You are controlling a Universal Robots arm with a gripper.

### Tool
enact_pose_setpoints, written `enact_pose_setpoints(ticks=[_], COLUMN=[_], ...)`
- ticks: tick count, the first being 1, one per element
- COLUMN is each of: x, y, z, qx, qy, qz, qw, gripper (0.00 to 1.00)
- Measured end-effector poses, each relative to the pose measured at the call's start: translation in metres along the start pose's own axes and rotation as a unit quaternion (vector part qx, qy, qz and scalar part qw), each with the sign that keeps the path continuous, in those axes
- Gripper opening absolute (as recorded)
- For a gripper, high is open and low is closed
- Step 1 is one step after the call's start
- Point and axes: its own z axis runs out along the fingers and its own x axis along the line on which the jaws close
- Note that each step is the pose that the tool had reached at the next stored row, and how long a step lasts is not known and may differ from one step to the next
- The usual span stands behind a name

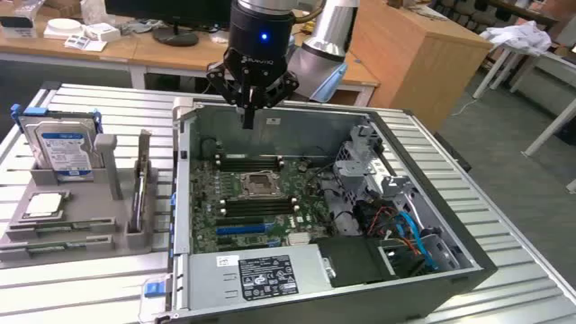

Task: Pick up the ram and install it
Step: 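Reach for the ram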

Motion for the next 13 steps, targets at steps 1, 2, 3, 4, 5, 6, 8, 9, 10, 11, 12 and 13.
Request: enact_pose_setpoints(ticks=[1,2,3,4,5,6,8,9,10,11,12,13], x=[0.0000,0.0000,0.0000,0.0000,0.0000,0.0000,0.0000,0.0000,0.0000,0.0000,0.0000,0.0000], y=[0.0000,0.0000,0.0000,0.0000,0.0000,0.0000,0.0000,0.0000,0.0000,0.0000,0.0000,0.0000], z=[0.0000,0.0000,0.0000,0.0000,0.0000,0.0000,0.0000,0.0000,0.0000,0.0000,0.0000,0.0000], qx=[0.0000,0.0000,0.0000,0.0000,0.0000,0.0000,0.0000,0.0000,0.0000,0.0000,0.0000,0.0000], qy=[0.0000,0.0000,0.0000,0.0000,0.0000,0.0000,0.0000,0.0000,0.0000,0.0000,0.0000,0.0000], qz=[0.000,0.000,0.000,0.000,0.000,0.000,0.000,0.000,0.000,0.000,0.000,0.000], qw=[1.0000,1.0000,1.0000,1.0000,1.0000,1.0000,1.0000,1.0000,1.0000,1.0000,1.0000,1.0000], gripper=[0.11,0.11,0.11,0.11,0.11,0.11,0.11,0.11,0.11,0.11,0.11,0.11])
